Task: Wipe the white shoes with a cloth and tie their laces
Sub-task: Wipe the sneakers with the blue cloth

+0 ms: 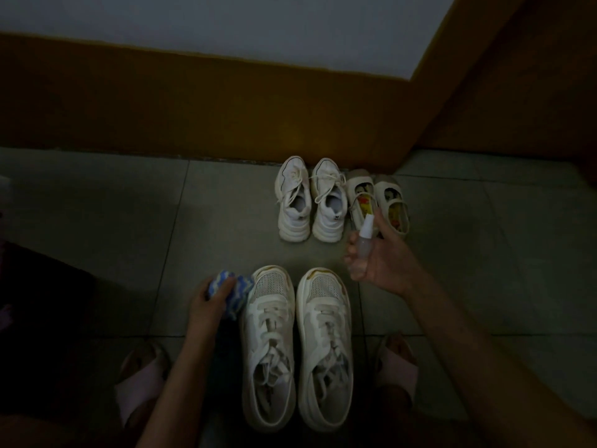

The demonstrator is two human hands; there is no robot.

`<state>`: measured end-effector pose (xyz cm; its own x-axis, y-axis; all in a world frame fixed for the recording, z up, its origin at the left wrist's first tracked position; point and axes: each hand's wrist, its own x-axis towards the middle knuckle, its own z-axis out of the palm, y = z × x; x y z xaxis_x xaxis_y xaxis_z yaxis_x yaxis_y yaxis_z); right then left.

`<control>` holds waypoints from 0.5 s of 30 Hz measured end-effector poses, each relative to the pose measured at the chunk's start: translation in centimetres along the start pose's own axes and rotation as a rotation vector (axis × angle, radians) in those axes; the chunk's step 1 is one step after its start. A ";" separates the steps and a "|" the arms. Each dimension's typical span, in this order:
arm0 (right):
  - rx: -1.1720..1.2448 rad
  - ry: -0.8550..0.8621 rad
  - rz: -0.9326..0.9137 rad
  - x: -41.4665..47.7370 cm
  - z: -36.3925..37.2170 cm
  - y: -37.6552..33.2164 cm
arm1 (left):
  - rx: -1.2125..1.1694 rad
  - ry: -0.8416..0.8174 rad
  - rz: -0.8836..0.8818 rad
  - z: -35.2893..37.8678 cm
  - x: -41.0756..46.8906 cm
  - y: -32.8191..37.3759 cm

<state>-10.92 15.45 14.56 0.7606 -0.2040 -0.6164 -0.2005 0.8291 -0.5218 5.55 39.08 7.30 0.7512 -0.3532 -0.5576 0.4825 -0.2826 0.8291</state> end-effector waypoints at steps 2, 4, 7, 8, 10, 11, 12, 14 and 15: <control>-0.032 0.048 0.007 0.1 -0.6 0.0 | 0.003 0.009 0.001 -0.1 0.0 0.0; -0.120 0.131 0.008 0.3 -0.9 0.1 | 0.006 0.033 0.012 -0.3 0.2 0.0; -0.484 0.328 0.043 1.1 -1.2 0.3 | 0.013 0.053 0.038 -0.5 0.3 0.1; -0.607 0.401 0.073 1.3 -1.1 0.4 | 0.013 0.057 0.047 -0.5 0.3 0.2; -0.783 0.521 0.129 1.9 -0.8 0.6 | 0.015 0.062 0.059 -0.5 0.4 0.1; -0.844 0.555 0.142 2.0 -0.6 0.7 | 0.018 0.062 0.059 -0.5 0.5 0.0; -0.890 0.568 0.141 2.2 -0.3 0.7 | 0.020 0.064 0.052 -0.6 0.6 -0.2; -0.952 0.553 0.099 2.4 0.2 0.6 | 0.032 0.070 0.030 -0.9 0.9 -0.6; -0.988 0.532 0.077 2.5 0.5 0.5 | 0.040 0.071 0.023 -1.1 1.1 -0.8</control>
<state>-8.78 15.66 13.02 0.4117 -0.5622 -0.7172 -0.8167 0.1216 -0.5641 6.49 39.84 6.09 0.7925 -0.2966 -0.5329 0.4474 -0.3111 0.8385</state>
